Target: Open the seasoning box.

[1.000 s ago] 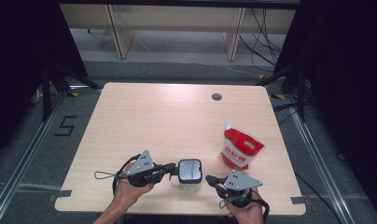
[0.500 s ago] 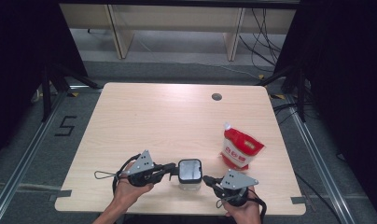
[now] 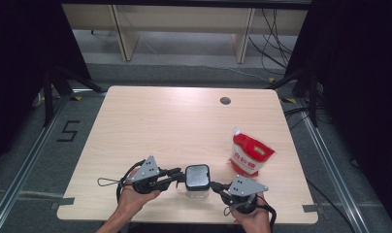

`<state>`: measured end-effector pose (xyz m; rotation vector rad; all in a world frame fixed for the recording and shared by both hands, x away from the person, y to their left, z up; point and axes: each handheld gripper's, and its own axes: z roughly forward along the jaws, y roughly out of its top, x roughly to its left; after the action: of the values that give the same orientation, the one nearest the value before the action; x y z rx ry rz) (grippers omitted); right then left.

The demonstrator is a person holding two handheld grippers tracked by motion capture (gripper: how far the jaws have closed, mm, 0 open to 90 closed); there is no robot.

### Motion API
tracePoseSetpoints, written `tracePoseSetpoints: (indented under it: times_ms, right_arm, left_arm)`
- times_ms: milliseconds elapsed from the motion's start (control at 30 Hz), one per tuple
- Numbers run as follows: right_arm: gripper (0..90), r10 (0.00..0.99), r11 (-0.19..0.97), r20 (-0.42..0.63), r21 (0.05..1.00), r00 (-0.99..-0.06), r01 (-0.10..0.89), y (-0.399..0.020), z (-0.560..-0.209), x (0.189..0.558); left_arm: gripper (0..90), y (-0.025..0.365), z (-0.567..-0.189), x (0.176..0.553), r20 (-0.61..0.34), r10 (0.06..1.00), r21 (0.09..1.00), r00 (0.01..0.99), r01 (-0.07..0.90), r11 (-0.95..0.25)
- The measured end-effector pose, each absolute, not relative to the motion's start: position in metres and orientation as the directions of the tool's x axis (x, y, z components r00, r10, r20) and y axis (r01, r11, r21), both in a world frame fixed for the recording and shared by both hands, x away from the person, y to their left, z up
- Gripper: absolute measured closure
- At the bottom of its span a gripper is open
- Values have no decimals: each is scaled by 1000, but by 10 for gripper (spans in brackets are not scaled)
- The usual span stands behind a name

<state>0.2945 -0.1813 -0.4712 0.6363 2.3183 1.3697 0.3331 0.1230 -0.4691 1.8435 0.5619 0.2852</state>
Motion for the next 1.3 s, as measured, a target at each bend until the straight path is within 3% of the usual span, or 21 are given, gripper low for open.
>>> tracePoseSetpoints:
  times_ms: [200, 367, 500, 1000, 1300]
  right_arm:
    - [891, 547, 425, -92, 887, -832, 181, -179, -468, 294]
    - [890, 548, 425, -92, 887, -832, 181, -177, -465, 294]
    - [890, 551, 423, -86, 886, -830, 189, -176, -462, 293]
    - [889, 541, 426, -110, 891, -834, 158, -170, -457, 295]
    - [885, 531, 435, -127, 889, -838, 141, -166, -451, 295]
  left_arm:
    - [555, 131, -473, 328, -115, 484, 939, 867, 254, -231]
    - [429, 140, -483, 330, -115, 438, 922, 891, 260, -288]
    - [408, 141, -489, 330, -97, 424, 913, 900, 249, -321]
    - [450, 136, -511, 338, -15, 413, 868, 911, 217, -447]
    - [582, 129, -518, 344, 12, 401, 864, 916, 193, -465]
